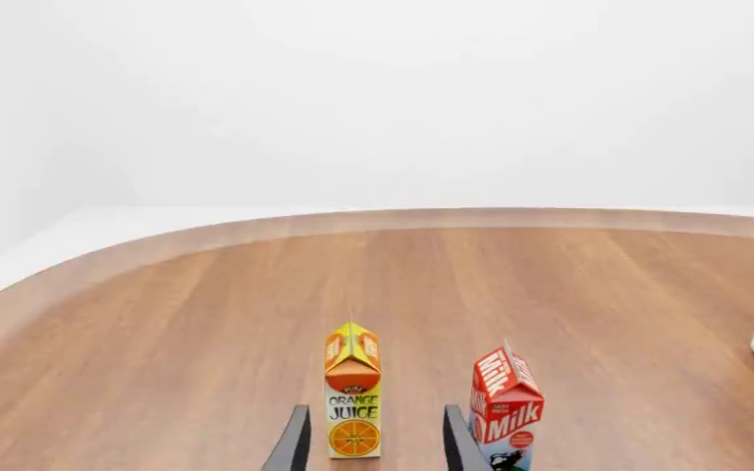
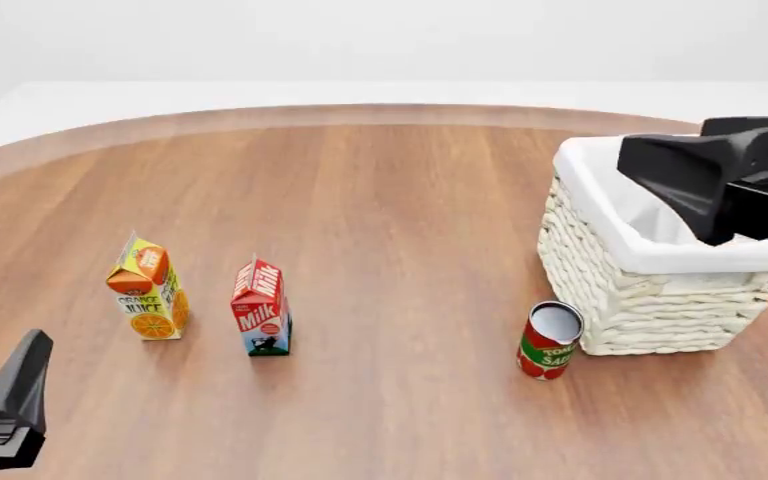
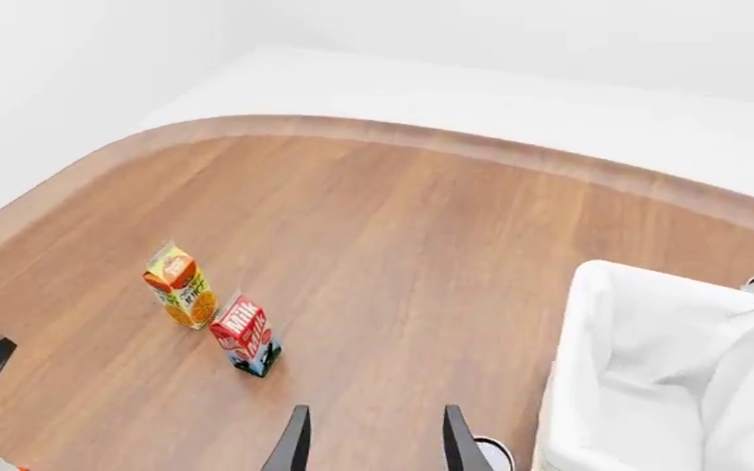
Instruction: Pick the milk and place it in the basket.
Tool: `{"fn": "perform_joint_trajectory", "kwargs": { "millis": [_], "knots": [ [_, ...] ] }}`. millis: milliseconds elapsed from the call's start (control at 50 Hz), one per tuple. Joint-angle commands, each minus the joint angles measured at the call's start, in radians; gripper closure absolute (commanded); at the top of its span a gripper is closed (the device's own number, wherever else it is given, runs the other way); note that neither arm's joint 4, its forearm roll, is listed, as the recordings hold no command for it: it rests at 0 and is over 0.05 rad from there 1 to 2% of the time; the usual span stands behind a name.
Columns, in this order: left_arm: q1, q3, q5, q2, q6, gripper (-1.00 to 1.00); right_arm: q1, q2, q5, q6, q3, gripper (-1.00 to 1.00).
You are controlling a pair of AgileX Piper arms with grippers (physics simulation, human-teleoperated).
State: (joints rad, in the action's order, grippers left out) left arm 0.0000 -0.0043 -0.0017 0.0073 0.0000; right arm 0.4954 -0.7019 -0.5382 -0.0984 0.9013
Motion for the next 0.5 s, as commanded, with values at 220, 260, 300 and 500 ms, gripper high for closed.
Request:
{"fn": "perform_joint_trajectory", "kwargs": {
  "millis": [220,260,300,500],
  "knots": [
    [0.0,0.0,0.0,0.0,0.0,-1.0,0.122,-0.225,-0.04,-0.059,0.145,-1.0],
    [0.0,0.0,0.0,0.0,0.0,-1.0,0.136,-0.247,-0.038,-0.064,0.159,-1.0],
    [0.0,0.0,0.0,0.0,0.0,-1.0,0.154,-0.279,-0.033,-0.07,0.176,-1.0],
    [0.0,0.0,0.0,0.0,0.0,-1.0,0.205,-0.367,0.017,-0.102,0.196,-1.0]
  ]
}}
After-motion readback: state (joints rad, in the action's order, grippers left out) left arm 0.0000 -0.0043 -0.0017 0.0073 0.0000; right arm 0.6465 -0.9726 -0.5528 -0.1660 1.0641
